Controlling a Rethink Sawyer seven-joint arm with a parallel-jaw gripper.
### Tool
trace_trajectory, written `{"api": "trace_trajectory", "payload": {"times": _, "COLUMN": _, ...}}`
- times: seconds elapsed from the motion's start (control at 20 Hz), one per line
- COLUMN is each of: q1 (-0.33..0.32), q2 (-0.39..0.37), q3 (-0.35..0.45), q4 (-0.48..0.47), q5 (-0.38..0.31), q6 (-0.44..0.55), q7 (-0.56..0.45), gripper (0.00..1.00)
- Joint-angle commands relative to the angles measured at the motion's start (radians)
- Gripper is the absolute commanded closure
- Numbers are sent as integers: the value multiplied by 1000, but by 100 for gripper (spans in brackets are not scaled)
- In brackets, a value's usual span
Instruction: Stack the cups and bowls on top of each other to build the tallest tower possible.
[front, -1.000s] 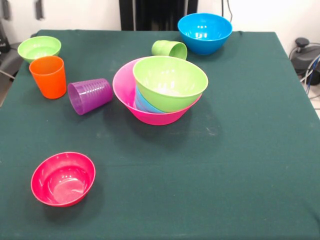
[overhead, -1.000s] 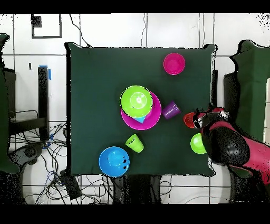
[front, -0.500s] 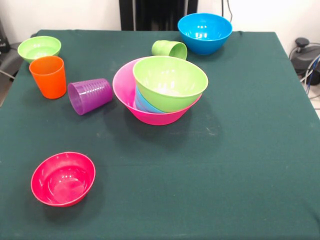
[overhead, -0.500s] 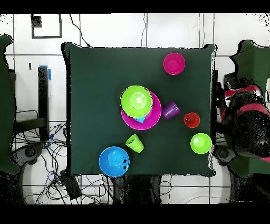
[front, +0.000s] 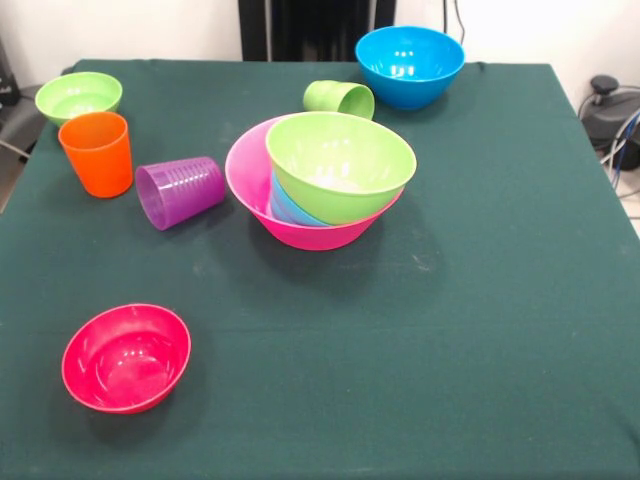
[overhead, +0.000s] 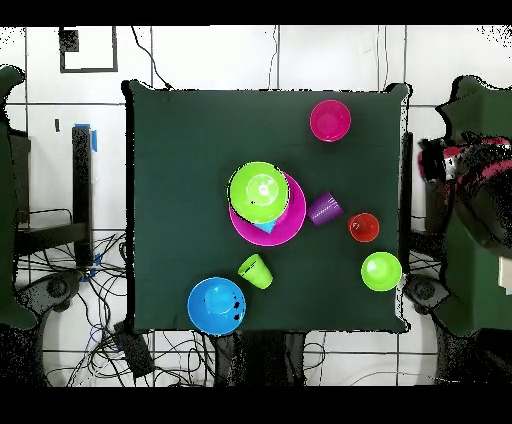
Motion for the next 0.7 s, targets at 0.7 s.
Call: {"api": "trace_trajectory", "payload": {"times": 0.7, "q1": 209, "q2": 497, "q3": -101, "q4": -371, "q5": 18, "q6": 918, "q7": 143, "gripper": 0}}
